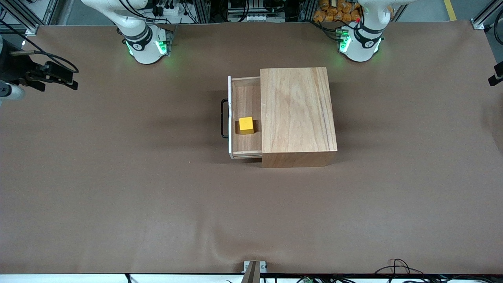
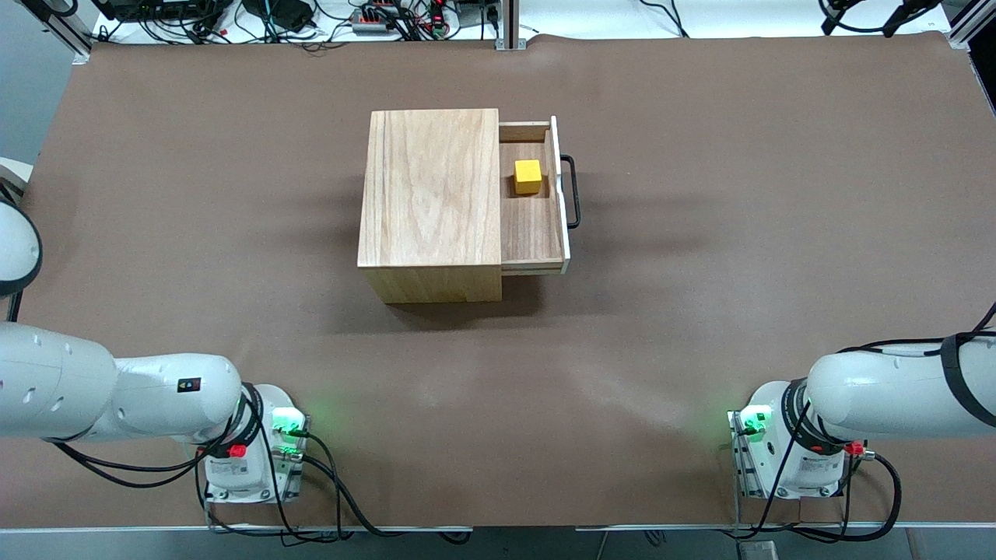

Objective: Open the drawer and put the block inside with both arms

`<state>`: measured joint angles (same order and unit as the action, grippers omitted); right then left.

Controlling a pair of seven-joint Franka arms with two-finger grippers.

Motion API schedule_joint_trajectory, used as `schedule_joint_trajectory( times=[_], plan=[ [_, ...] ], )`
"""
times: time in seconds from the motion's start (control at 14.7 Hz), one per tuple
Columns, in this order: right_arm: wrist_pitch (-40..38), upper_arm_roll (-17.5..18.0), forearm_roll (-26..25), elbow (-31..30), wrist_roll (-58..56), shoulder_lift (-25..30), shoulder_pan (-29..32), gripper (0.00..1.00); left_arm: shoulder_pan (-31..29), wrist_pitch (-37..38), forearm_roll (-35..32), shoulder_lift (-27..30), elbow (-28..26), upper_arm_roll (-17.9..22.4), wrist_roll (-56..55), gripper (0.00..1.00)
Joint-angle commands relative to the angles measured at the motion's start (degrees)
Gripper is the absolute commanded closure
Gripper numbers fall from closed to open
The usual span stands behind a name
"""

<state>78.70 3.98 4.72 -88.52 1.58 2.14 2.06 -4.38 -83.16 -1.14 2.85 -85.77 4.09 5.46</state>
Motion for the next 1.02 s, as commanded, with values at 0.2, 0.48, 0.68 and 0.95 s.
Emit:
schedule_joint_trajectory(
  times=[0.2,0.48,0.68,0.95],
  plan=[
    [0.0,-0.6,-1.0,-0.8,0.8,0.8,-1.0,0.00,-0.4,-0.3,0.3,2.2,-2.8,-4.2,-3.5,0.00],
    [-0.2,-0.5,-1.2,-0.9,5.0,0.9,-0.6,0.00,-0.6,-3.6,0.1,5.9,-7.6,-8.3,-6.3,0.00],
    [-0.1,-0.5,-1.3,-1.4,5.0,1.1,-0.5,0.00,-0.5,-4.6,0.0,8.0,-10.3,-8.6,-5.3,0.00],
    [-0.1,-0.5,-1.3,-1.6,5.0,1.0,-0.5,0.00,-0.5,-3.2,0.1,7.9,-9.1,-9.3,-2.6,0.00]
  ],
)
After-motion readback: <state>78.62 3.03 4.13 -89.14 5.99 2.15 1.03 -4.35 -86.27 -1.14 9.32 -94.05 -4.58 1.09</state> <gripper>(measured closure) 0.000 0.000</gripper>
